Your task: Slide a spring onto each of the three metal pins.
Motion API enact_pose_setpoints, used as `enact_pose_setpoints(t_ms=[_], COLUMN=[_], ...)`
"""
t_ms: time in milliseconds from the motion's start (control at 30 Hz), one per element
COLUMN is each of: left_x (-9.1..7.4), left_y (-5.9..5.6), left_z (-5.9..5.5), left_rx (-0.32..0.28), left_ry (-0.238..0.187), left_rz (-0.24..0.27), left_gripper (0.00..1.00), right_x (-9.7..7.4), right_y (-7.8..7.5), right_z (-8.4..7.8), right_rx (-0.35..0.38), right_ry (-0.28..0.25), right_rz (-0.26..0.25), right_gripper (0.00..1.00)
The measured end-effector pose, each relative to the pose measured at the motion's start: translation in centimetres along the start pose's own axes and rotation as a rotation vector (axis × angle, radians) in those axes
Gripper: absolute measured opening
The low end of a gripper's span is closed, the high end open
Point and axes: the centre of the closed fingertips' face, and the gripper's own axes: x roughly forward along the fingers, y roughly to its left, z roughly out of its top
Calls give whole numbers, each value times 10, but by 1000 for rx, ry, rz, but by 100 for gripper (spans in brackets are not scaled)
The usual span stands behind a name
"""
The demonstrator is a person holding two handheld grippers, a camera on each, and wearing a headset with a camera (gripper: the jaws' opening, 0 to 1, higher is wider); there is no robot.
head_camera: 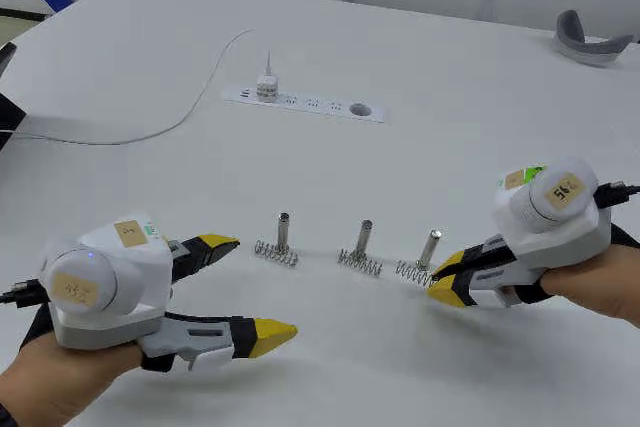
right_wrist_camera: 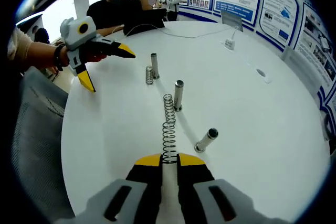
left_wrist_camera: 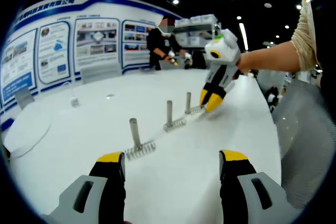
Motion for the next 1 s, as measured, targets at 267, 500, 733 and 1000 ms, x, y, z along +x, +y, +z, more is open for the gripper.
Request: enact_pose_setpoints(t_ms=[267, 500, 733, 1000], left_x=[5, 14, 21, 27], left_y=[-7, -16, -23, -30], left_z=[1, 5, 10, 14], left_rx=[3, 15, 28, 43], left_ry=[-2, -6, -14, -19], left_rz=[-30, -60, -87, -111], left_gripper=[69, 66, 61, 55], right_x=[4, 9, 14, 19], right_y=[14, 26, 39, 52], right_z=[8, 18, 30, 42], right_rx=[-43, -87, -138, -193], right_ry=[10, 15, 17, 17], right_rz=[38, 65, 99, 132], right_gripper=[12, 12, 12, 12])
